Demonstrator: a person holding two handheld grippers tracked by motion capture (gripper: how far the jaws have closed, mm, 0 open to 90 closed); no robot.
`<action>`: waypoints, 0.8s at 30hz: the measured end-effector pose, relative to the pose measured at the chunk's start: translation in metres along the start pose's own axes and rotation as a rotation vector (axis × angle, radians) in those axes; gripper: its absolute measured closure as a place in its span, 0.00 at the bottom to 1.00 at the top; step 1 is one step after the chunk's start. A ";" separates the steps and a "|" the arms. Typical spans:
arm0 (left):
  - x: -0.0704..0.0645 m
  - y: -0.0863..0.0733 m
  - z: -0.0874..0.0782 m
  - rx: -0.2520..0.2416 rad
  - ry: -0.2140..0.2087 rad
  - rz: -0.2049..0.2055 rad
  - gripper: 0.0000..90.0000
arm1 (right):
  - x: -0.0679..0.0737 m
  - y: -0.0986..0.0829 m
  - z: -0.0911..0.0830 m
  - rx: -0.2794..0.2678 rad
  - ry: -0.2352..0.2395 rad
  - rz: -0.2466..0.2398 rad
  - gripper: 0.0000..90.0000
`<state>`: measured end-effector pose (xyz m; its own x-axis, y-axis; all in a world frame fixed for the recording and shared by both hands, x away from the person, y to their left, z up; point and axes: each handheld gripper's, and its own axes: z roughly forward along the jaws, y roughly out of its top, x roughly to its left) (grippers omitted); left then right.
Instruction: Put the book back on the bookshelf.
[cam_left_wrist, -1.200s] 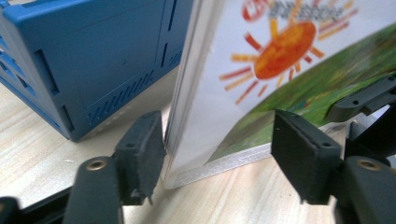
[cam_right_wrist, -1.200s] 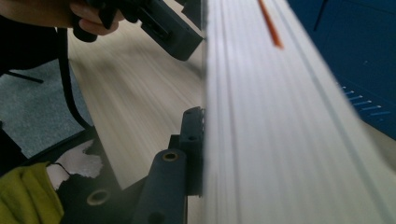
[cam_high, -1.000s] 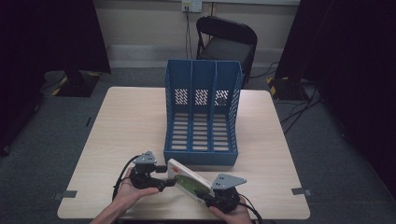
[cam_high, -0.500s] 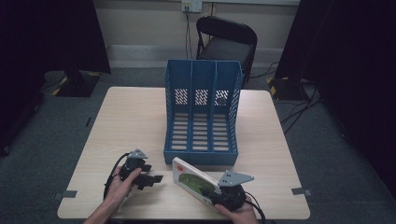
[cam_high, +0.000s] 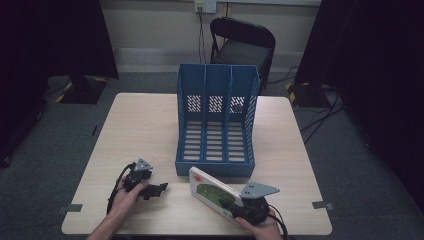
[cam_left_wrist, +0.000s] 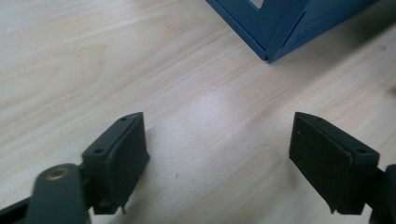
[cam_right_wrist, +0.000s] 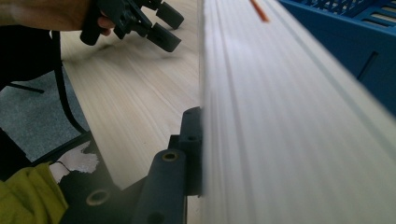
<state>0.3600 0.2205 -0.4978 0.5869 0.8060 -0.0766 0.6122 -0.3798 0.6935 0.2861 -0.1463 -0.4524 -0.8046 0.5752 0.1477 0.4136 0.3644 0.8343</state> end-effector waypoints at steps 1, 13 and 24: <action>0.001 -0.002 0.002 -0.020 0.008 0.023 0.17 | 0.000 0.001 -0.002 -0.002 -0.003 -0.004 0.85; 0.002 -0.005 0.006 -0.059 0.042 0.059 0.16 | 0.000 0.007 -0.007 -0.025 0.006 -0.003 0.85; 0.002 -0.004 0.007 -0.056 0.045 0.058 0.14 | 0.002 0.019 -0.020 -0.079 -0.005 -0.012 0.85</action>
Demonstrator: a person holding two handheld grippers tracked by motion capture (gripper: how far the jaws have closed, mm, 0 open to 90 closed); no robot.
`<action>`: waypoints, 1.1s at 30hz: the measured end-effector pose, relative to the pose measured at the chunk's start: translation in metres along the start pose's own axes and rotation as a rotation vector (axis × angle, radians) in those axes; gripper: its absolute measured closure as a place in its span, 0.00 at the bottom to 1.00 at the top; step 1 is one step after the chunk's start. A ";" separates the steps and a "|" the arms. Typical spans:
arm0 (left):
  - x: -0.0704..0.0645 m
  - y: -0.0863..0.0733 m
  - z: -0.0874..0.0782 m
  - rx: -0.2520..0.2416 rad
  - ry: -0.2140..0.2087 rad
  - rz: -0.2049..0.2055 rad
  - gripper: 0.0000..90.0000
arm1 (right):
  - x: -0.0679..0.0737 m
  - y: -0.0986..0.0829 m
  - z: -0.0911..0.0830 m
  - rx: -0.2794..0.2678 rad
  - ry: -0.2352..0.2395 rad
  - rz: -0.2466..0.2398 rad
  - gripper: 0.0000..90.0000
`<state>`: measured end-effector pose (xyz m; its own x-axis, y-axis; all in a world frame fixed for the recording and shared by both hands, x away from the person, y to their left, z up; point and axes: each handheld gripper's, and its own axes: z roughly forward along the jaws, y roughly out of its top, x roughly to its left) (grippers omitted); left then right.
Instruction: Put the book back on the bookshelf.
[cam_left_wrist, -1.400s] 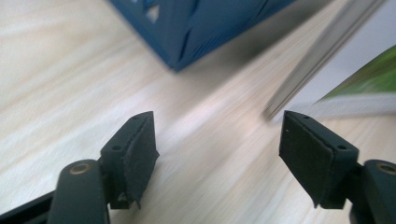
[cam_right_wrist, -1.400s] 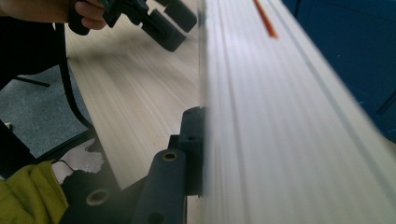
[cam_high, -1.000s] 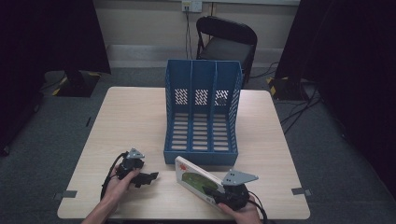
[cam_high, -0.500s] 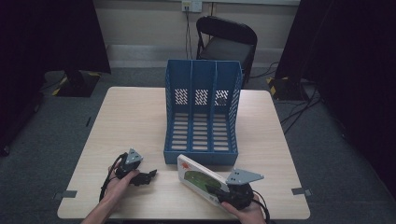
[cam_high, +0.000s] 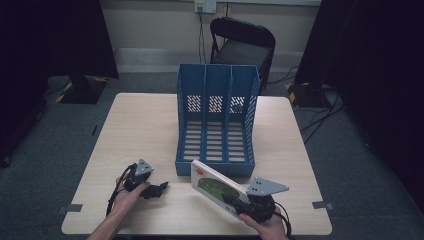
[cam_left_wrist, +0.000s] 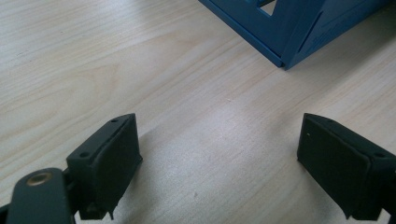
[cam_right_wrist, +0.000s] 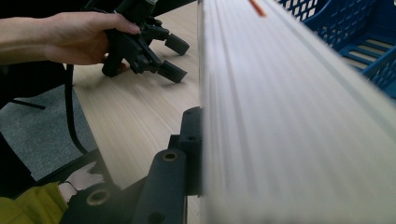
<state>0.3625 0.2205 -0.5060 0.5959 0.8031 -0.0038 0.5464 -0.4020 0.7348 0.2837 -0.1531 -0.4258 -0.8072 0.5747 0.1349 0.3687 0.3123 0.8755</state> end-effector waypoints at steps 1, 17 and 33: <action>0.000 0.000 0.000 0.000 0.000 0.000 0.14 | 0.000 0.002 -0.001 -0.002 0.001 -0.006 0.85; 0.000 0.001 0.001 0.003 -0.001 0.004 0.12 | 0.002 0.022 -0.011 -0.051 -0.014 -0.040 0.85; 0.000 0.001 0.001 0.003 -0.001 0.004 0.12 | -0.008 0.041 -0.019 -0.100 -0.062 -0.034 0.85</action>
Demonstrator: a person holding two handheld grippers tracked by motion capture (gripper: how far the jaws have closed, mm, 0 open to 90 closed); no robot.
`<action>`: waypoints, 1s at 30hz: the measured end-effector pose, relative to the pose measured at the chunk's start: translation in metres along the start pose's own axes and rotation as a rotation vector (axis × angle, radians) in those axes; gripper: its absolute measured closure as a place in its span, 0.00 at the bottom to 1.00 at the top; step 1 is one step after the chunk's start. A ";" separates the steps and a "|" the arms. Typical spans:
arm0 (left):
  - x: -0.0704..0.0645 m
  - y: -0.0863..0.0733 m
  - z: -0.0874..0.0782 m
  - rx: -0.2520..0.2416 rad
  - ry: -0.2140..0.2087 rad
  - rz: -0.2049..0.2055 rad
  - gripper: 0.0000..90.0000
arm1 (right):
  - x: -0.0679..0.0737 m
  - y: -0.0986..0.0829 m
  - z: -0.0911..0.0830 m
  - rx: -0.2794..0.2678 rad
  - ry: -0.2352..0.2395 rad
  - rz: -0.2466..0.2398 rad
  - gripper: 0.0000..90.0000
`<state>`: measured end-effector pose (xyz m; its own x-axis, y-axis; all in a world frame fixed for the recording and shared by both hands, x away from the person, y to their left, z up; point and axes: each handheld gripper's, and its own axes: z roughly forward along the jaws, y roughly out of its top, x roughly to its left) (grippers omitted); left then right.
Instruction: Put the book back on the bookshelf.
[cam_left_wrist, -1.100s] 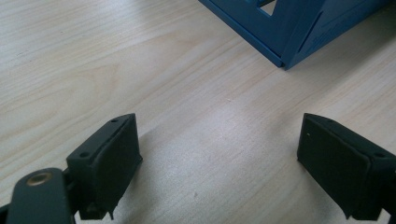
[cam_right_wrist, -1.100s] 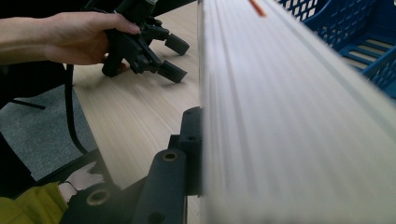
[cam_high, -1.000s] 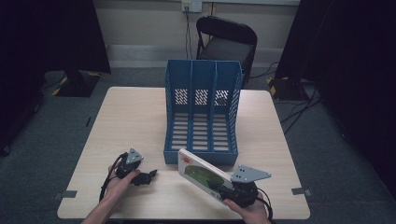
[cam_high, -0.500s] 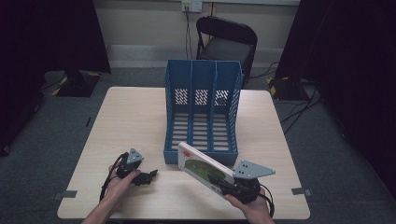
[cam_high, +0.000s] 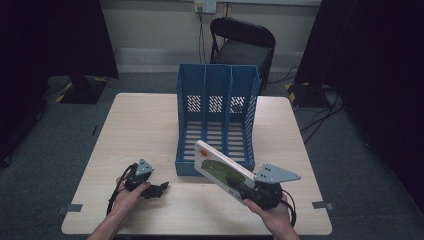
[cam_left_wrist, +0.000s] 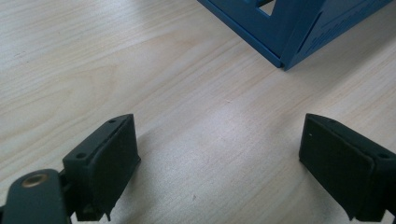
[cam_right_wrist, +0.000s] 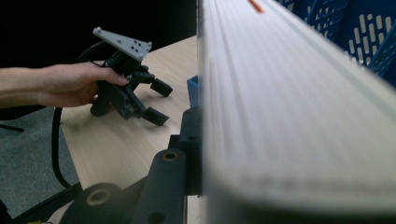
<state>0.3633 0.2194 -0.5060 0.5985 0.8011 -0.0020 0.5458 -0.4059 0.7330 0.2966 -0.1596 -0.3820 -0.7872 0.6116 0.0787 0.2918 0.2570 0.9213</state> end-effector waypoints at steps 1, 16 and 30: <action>0.000 0.000 0.000 0.000 0.000 0.000 0.12 | -0.001 0.002 -0.001 -0.006 -0.005 -0.003 0.85; 0.000 0.000 0.000 0.000 -0.003 0.000 0.12 | -0.023 0.023 -0.007 -0.049 -0.098 0.004 0.85; 0.000 0.000 0.000 0.001 -0.005 0.001 0.12 | -0.040 0.027 -0.007 -0.066 -0.178 0.038 0.85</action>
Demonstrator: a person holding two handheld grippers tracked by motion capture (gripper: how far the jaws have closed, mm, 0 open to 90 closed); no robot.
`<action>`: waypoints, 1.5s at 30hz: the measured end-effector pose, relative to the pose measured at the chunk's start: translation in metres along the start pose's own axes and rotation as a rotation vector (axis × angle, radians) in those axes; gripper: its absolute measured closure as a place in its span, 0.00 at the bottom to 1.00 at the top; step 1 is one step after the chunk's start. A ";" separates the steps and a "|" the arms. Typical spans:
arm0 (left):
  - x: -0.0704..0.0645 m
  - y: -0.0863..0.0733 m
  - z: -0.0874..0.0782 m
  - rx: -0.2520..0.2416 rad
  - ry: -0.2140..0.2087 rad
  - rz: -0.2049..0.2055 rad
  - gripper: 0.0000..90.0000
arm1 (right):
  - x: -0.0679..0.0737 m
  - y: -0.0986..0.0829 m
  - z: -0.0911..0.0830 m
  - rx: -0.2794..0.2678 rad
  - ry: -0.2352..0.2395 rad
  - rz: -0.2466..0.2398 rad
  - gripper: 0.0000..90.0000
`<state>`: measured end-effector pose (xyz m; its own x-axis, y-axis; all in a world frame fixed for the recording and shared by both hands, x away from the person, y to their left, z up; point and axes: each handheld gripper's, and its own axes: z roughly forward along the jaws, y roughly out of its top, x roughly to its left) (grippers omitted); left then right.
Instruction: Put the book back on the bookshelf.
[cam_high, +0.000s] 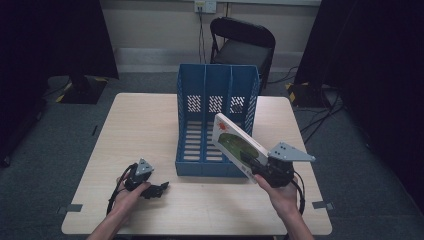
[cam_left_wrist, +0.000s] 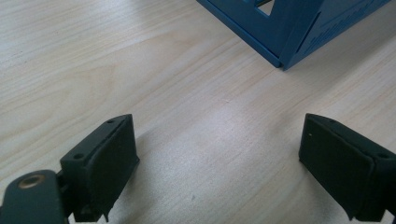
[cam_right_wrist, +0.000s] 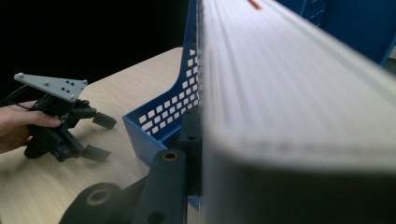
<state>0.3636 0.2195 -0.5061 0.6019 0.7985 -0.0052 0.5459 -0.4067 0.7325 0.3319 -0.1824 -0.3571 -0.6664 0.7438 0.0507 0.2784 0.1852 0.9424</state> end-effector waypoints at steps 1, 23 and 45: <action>0.000 0.000 0.000 0.000 0.000 0.000 0.12 | 0.000 0.000 0.000 0.000 0.000 0.000 0.85; 0.000 0.000 0.000 0.002 -0.001 0.005 0.12 | -0.016 0.014 0.017 -0.039 -0.177 0.077 0.85; 0.001 0.000 0.000 0.003 -0.003 0.008 0.11 | -0.032 0.014 0.033 -0.023 -0.327 0.108 0.85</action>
<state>0.3644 0.2197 -0.5059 0.6084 0.7936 -0.0015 0.5425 -0.4145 0.7306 0.3801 -0.1827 -0.3561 -0.3763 0.9254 0.0459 0.3170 0.0821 0.9449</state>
